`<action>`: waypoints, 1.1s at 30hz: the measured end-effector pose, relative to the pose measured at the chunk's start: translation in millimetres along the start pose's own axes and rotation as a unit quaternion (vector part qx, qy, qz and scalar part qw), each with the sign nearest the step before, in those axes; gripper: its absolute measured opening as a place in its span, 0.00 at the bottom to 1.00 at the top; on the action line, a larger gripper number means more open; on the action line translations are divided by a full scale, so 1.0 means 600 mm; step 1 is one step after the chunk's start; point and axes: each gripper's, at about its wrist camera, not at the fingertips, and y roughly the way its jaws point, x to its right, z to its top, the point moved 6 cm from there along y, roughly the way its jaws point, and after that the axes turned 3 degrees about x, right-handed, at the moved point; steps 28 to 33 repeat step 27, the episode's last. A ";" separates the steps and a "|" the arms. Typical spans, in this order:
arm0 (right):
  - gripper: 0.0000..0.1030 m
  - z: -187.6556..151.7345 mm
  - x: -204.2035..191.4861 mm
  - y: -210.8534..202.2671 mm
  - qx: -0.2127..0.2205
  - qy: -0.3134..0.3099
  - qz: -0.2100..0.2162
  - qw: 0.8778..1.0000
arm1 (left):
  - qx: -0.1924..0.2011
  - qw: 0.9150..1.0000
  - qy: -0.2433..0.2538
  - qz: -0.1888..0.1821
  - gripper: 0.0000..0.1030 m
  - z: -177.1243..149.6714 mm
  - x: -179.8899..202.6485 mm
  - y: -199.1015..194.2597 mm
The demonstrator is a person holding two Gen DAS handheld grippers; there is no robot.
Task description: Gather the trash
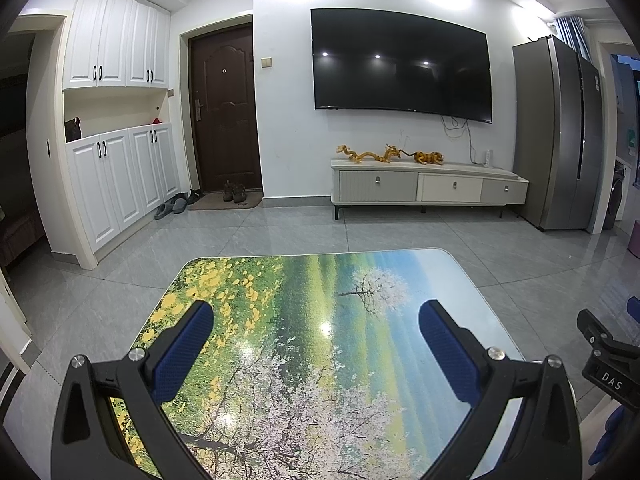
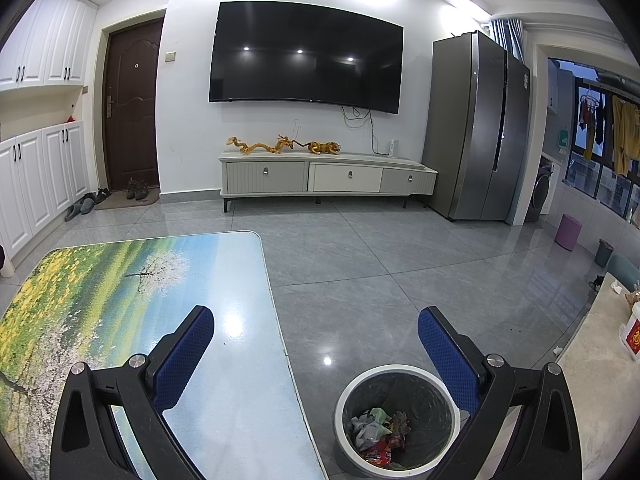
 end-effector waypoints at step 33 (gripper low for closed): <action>1.00 0.003 0.020 -0.003 0.005 -0.003 -0.008 1.000 | -0.004 1.000 -0.007 -0.004 1.00 -0.003 -0.002 -0.004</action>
